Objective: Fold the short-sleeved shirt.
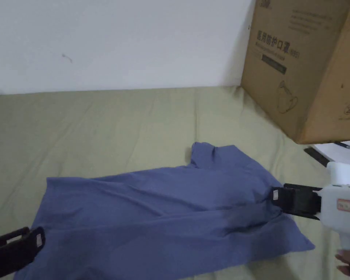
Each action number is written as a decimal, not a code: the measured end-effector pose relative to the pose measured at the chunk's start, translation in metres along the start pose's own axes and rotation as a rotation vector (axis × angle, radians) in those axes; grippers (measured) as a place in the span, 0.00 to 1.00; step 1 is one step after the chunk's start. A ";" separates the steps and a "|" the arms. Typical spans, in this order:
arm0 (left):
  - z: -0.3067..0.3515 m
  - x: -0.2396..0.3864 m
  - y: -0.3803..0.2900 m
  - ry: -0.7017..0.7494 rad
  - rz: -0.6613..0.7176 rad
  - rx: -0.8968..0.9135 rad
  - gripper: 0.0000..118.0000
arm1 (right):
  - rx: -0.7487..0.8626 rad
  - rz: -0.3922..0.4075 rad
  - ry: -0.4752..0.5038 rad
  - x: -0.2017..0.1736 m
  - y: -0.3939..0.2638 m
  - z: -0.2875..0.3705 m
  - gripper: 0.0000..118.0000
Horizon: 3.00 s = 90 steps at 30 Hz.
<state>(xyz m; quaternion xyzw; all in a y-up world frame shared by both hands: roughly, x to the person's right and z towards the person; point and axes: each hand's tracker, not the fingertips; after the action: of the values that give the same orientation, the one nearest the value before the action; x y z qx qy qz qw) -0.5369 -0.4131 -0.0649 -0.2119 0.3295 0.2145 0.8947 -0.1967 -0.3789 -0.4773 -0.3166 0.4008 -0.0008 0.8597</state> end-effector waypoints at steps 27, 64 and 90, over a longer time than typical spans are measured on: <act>-0.109 -0.046 -0.022 0.227 -0.120 -0.649 0.98 | -0.047 0.219 0.213 -0.074 -0.086 0.069 0.00; -0.039 0.004 0.021 0.189 -0.096 -0.456 0.02 | -0.546 -0.252 -0.054 0.076 0.003 -0.087 0.10; 0.118 -0.001 -0.037 0.159 -0.148 -0.193 1.00 | -0.305 -0.161 -0.042 0.087 -0.055 0.095 0.95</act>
<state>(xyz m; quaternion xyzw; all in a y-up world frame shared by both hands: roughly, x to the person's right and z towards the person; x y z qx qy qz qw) -0.4596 -0.3821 0.0261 -0.3371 0.3607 0.1614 0.8545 -0.0584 -0.3937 -0.4617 -0.4745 0.3515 -0.0023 0.8070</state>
